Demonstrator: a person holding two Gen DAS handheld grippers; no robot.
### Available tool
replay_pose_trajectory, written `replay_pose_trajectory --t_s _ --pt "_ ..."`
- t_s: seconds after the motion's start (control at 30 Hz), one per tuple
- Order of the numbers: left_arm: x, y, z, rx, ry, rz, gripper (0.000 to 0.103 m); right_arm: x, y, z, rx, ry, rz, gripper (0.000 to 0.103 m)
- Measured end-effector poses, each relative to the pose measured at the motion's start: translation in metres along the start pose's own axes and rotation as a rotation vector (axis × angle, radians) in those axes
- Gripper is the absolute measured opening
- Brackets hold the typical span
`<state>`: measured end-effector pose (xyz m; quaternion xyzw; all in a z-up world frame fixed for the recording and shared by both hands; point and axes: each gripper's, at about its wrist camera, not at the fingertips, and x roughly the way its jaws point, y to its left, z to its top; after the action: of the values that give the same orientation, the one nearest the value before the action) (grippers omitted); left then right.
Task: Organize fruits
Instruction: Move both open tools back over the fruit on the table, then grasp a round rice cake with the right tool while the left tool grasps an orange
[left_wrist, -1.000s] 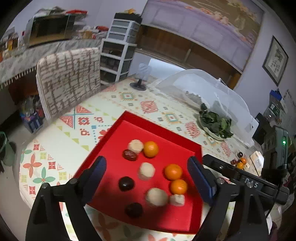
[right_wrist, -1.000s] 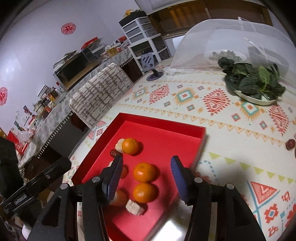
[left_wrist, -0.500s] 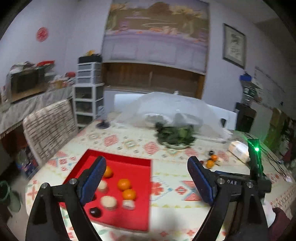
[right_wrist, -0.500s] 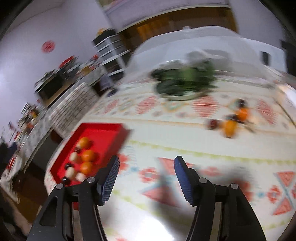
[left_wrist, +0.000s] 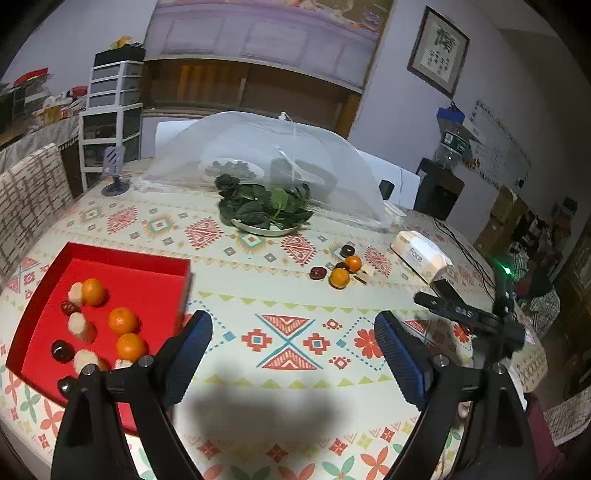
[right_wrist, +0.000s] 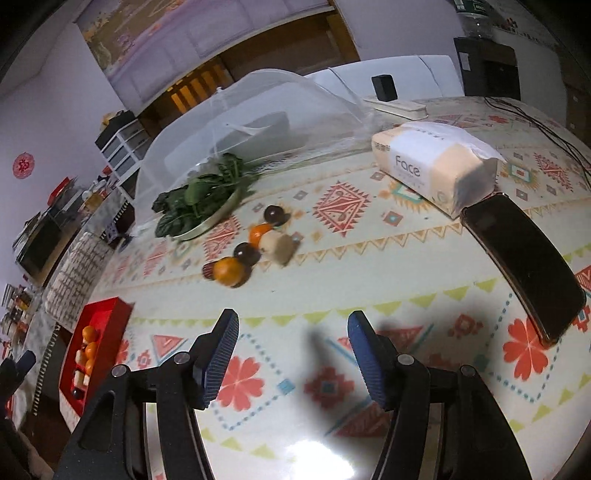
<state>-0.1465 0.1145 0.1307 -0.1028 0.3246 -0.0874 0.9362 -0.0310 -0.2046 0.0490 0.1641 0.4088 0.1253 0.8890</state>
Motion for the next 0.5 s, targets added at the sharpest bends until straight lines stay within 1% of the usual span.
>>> replay_pose_trajectory --t_s 0.13,0.27,0.33,0.4,0.5 --pt "0.012 -0.007 0.000 0.026 0.020 0.010 0.089 0.023 0.000 0.011 0.019 0.013 0.021 0.066" --pt "0.028 -0.007 -0.003 0.034 0.045 0.021 0.089 0.050 0.011 0.030 0.021 0.019 0.044 0.066" --pt "0.036 -0.004 -0.005 0.023 0.066 0.020 0.089 0.064 0.020 0.042 0.007 0.017 0.029 0.066" --pt "0.042 0.000 -0.005 0.011 0.083 0.020 0.089 0.079 0.027 0.056 -0.015 0.015 -0.007 0.066" --pt "0.047 0.004 -0.008 0.004 0.098 0.021 0.089 0.107 0.033 0.074 -0.025 0.035 -0.046 0.066"
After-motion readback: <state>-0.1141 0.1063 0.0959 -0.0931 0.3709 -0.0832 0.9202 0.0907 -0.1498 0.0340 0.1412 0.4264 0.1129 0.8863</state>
